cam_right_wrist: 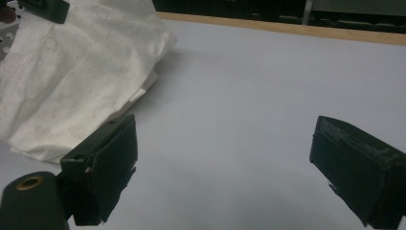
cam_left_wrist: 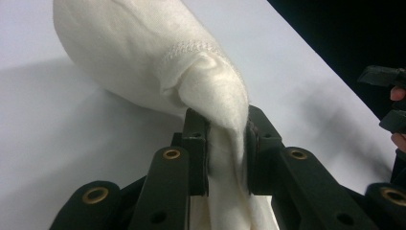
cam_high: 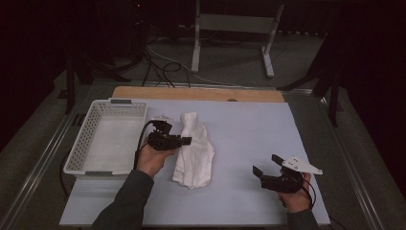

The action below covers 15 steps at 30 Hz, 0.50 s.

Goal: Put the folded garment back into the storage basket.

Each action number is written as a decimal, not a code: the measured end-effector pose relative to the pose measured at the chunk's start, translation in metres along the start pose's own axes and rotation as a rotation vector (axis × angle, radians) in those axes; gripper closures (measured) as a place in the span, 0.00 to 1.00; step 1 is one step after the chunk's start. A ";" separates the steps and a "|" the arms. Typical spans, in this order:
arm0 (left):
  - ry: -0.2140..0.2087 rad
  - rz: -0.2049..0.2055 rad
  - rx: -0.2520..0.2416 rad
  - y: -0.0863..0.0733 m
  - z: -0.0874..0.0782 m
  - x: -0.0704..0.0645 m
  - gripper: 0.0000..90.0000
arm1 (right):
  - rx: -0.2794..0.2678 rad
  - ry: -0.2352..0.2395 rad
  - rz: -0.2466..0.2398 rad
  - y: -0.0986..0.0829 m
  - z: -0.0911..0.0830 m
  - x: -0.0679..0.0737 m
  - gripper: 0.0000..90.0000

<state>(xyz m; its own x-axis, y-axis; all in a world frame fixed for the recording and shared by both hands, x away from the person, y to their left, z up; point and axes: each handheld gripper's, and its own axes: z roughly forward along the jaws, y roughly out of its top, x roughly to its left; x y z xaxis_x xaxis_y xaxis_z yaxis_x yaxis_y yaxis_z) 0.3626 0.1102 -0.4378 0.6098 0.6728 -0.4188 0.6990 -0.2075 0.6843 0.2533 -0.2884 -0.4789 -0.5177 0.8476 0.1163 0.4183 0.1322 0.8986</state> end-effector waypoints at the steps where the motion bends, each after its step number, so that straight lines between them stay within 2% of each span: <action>1: 0.002 0.001 0.002 0.000 0.000 0.001 0.83 | 0.000 0.000 0.000 0.000 0.000 0.000 0.10; 15: 0.020 -0.004 0.004 0.003 -0.008 0.010 0.83 | 0.001 0.001 -0.001 0.000 0.000 0.000 0.10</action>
<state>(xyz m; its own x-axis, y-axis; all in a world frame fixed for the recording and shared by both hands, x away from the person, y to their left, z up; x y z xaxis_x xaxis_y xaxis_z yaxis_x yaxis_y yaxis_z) 0.3682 0.1222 -0.4354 0.5991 0.6880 -0.4096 0.7032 -0.2075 0.6801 0.2533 -0.2880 -0.4790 -0.5189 0.8470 0.1157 0.4183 0.1336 0.8984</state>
